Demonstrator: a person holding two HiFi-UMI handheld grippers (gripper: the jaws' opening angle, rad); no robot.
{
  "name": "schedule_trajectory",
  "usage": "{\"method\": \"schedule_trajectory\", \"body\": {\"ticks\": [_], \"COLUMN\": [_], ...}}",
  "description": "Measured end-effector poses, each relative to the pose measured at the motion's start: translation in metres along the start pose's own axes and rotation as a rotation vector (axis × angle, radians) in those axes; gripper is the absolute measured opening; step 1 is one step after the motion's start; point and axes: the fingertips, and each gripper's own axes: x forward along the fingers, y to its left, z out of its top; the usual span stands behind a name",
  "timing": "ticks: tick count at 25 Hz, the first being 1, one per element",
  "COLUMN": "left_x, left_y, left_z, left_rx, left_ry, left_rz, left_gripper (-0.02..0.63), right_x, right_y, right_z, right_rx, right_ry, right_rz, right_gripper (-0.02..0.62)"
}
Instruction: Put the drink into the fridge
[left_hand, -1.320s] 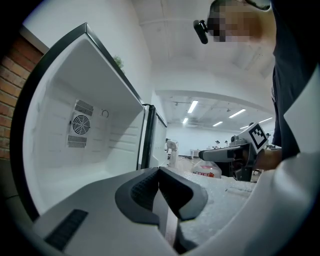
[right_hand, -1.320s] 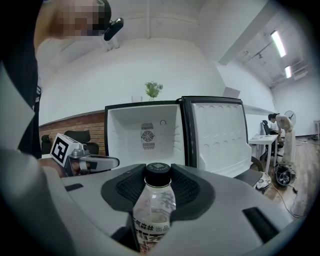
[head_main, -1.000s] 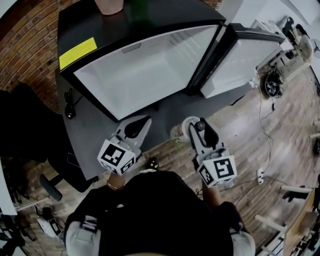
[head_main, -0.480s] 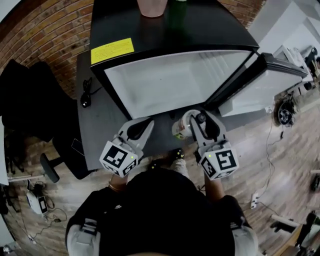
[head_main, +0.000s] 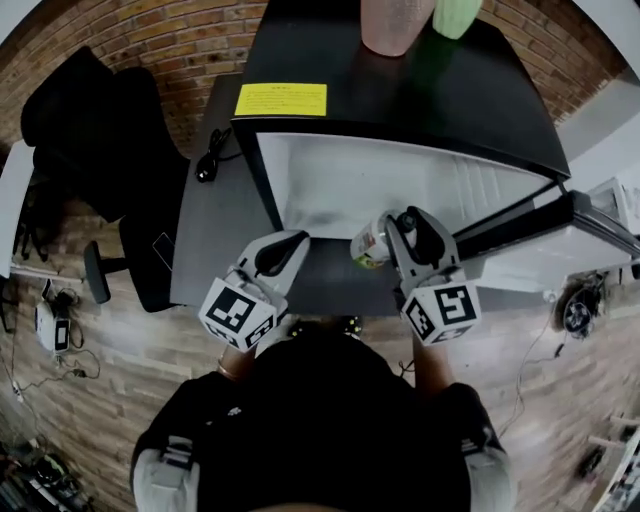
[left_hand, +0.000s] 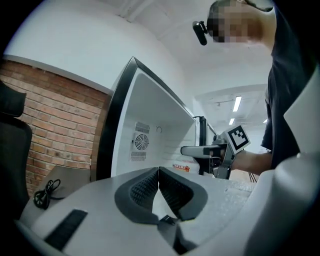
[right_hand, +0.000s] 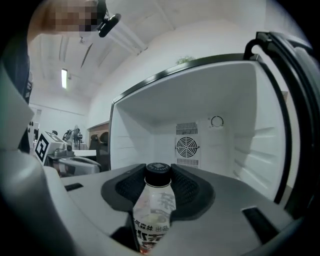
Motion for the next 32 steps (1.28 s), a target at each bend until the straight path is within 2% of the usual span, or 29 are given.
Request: {"method": "schedule_trajectory", "body": {"ticks": [7, 14, 21, 32], "left_x": [-0.012, -0.031, -0.050, -0.072], "left_y": [0.005, 0.017, 0.024, 0.032], "left_z": [0.002, 0.007, 0.008, 0.007], "left_rx": [-0.006, -0.005, -0.004, -0.017], "left_ry": [-0.008, -0.022, -0.030, -0.026], "left_rz": [0.121, 0.234, 0.328, 0.430], "left_gripper": [-0.003, -0.003, -0.003, -0.003], "right_x": [0.038, 0.069, 0.093, 0.117], "right_y": [-0.004, -0.005, -0.011, -0.027], "right_z": [0.008, 0.011, 0.010, 0.000], "right_rx": [-0.034, -0.056, -0.067, -0.095], "right_ry": [-0.008, -0.009, -0.002, 0.022], "right_rz": [0.111, 0.171, 0.189, 0.175], "right_gripper": [0.150, 0.150, 0.150, 0.150]}}
